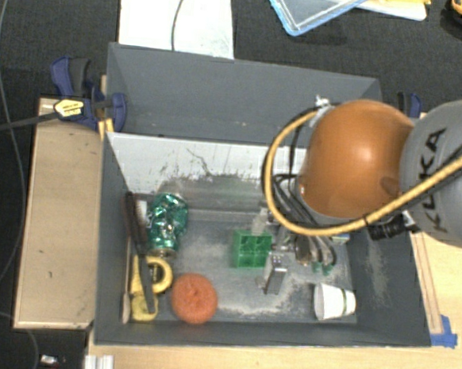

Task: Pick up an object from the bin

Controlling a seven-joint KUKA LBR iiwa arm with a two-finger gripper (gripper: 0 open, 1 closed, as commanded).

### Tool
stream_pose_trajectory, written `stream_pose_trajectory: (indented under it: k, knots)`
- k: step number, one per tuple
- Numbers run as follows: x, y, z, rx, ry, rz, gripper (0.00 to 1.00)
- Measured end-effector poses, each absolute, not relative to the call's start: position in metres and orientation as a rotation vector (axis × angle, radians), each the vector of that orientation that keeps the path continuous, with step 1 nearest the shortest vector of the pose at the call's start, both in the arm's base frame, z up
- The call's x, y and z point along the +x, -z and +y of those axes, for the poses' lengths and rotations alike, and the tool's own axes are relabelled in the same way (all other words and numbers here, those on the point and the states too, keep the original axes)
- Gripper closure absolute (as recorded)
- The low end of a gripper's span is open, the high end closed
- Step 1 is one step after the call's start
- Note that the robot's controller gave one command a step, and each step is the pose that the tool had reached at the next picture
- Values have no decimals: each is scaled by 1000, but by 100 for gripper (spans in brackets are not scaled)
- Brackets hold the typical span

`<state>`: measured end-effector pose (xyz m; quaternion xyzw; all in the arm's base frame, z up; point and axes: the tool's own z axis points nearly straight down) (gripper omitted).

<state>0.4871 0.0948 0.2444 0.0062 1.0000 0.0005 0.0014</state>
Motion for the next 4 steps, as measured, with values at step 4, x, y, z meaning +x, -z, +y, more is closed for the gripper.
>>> stream_pose_trajectory:
  k: [4]
  knots:
    - [570, -158, 52, 564, -5, 3079, 0]
